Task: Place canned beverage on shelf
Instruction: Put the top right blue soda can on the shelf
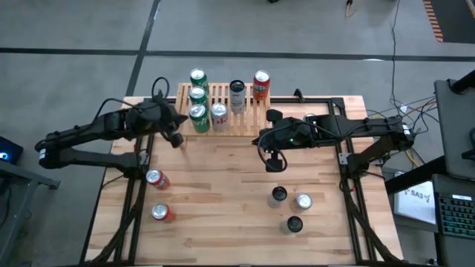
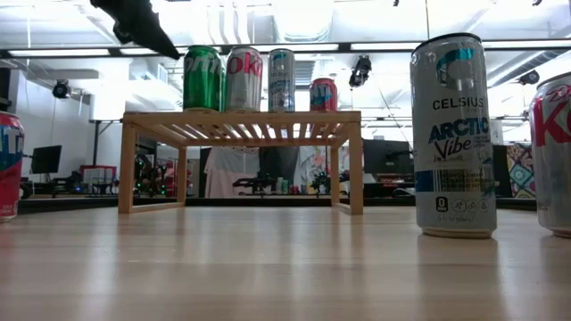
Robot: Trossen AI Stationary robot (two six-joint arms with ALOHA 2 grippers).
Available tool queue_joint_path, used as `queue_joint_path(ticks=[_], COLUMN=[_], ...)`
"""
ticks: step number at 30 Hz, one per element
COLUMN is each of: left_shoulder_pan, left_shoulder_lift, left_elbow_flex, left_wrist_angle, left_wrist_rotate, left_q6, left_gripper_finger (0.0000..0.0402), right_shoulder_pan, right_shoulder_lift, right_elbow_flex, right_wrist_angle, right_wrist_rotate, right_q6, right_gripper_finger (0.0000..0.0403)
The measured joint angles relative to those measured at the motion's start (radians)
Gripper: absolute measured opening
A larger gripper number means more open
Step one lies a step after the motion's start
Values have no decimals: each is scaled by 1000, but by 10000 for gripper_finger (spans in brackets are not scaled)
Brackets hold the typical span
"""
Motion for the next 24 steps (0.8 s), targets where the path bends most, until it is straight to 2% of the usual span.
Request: queue_joint_path(ticks=[5,13,19,24], left_shoulder_pan=[-43,-225,-364,-430], left_shoulder_lift=[-14,-11,-13,-13], left_elbow_flex=[0,-35,-122,-191], left_wrist_angle=[56,196,405,560], left_wrist_rotate=[100,100,100,100], left_q6=[-17,-9,46,68], left_gripper_finger=[0,0,0,0], right_shoulder_pan=[0,0,9,59], right_shoulder_lift=[0,0,26,83], right_elbow_flex=[0,0,0,0], right_wrist_angle=[31,35,40,-16], right_wrist_rotate=[1,-11,-178,-314], right_q6=[48,245,424,541], right_gripper_finger=[9,9,9,9])
